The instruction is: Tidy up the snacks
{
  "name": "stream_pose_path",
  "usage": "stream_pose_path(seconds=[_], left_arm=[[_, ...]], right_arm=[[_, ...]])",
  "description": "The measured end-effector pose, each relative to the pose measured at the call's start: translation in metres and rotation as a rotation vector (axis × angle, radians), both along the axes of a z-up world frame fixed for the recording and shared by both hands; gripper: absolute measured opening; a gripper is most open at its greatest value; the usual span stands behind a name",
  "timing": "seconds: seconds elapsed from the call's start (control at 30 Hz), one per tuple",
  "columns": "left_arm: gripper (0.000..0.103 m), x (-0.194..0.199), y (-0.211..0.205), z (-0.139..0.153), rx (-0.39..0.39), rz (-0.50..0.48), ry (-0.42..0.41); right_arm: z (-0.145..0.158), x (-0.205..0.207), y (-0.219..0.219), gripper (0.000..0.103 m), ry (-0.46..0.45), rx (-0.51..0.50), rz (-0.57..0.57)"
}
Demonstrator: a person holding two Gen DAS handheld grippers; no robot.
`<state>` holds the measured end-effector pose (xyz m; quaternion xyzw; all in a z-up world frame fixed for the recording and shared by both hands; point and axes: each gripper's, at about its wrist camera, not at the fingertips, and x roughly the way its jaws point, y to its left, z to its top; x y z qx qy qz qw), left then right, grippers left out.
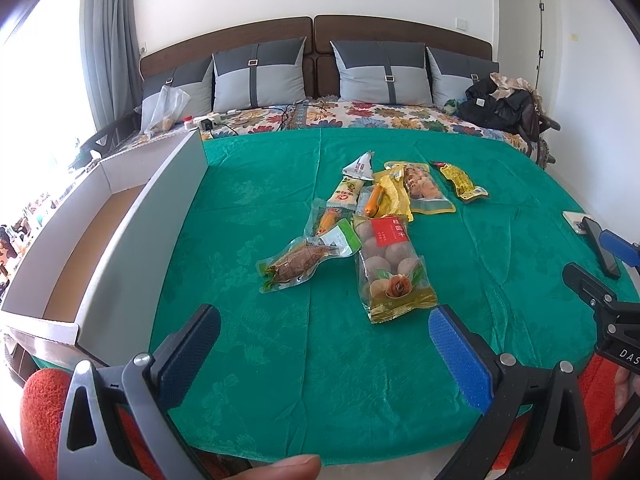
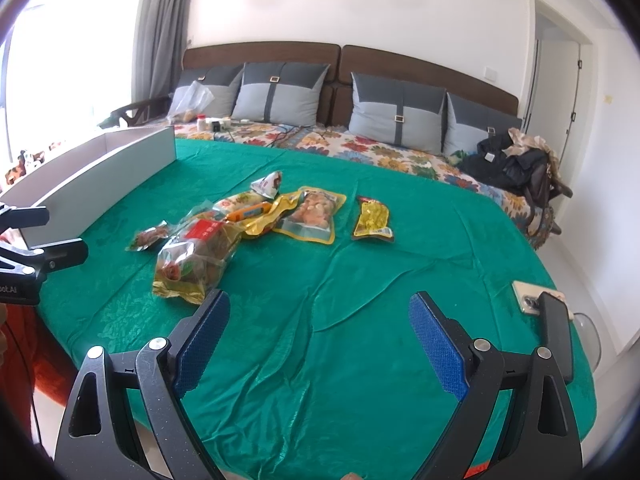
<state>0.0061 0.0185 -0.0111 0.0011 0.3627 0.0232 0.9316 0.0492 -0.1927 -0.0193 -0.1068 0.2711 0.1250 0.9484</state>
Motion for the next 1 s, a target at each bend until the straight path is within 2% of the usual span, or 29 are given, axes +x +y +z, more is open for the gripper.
stream_pose_path(seconds=[1.0], left_arm=[[0.103,0.0017,0.0019,-0.0050,-0.010,0.003,0.013]], right_arm=[[-0.0021,0.0002,0.0028,0.093,0.007,0.001,0.002]])
